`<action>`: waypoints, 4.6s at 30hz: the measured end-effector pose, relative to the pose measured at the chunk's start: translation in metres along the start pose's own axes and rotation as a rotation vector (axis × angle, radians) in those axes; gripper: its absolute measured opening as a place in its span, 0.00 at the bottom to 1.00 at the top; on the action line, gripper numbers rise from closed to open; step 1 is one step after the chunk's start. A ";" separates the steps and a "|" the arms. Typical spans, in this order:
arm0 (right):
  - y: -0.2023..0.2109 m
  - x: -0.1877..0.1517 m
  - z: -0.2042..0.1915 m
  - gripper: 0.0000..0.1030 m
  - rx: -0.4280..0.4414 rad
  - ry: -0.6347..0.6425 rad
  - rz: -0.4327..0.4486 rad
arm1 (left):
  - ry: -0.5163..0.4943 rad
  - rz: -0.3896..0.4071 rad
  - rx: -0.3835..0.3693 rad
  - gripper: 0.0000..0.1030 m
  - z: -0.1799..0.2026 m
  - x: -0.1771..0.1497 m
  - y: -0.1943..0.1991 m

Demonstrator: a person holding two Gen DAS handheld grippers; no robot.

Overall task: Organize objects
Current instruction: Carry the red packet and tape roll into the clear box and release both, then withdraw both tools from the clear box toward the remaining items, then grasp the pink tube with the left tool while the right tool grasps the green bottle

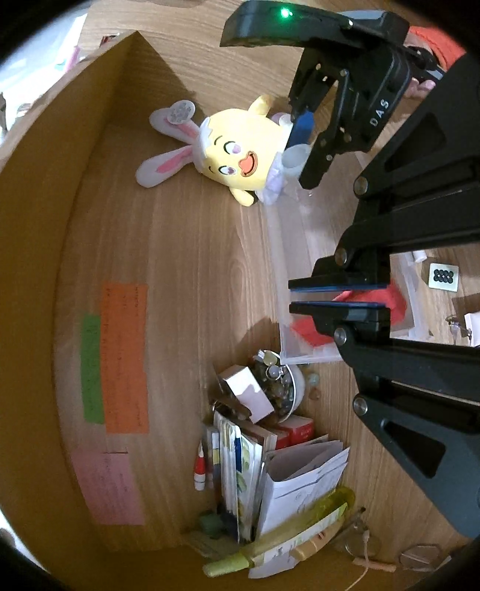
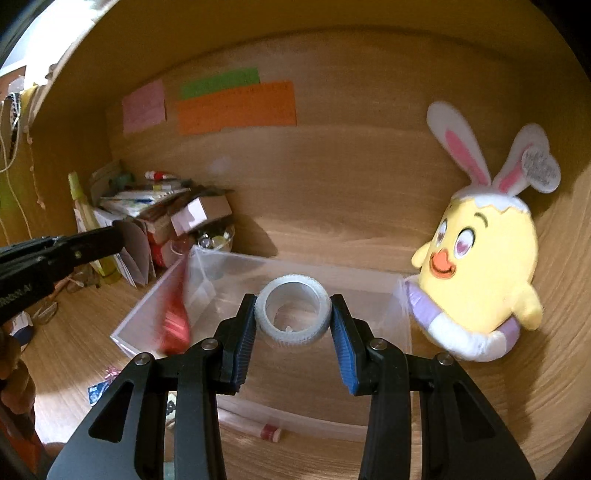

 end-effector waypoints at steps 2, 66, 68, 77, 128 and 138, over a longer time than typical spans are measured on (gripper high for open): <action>-0.007 -0.004 0.002 0.35 -0.006 -0.002 -0.020 | -0.003 -0.009 -0.006 0.03 0.002 -0.002 -0.004; 0.024 -0.046 -0.028 0.83 0.011 0.072 -0.146 | 0.049 -0.314 0.034 0.93 -0.050 -0.151 0.030; 0.028 -0.051 -0.033 0.83 0.025 0.071 -0.149 | 0.049 -0.325 0.032 0.93 -0.050 -0.157 0.033; 0.052 -0.078 -0.053 0.83 0.049 0.085 -0.163 | 0.058 -0.336 0.022 0.93 -0.044 -0.172 0.048; 0.046 -0.159 -0.092 0.52 0.142 0.041 -0.278 | -0.005 -0.326 0.039 0.29 -0.025 -0.225 0.059; 0.058 -0.141 -0.081 0.52 0.127 0.018 -0.212 | 0.046 -0.270 0.035 0.19 -0.035 -0.203 0.075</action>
Point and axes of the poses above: each gripper's, at about its wrist camera, not at the fingertips, and y roughly against the way its jaws point, z to its right, x to its top, the point moved 10 cm from there along -y, roughly the way its jaws point, and after that the axes turned 6 degrees about x, right-handed, at the moved point
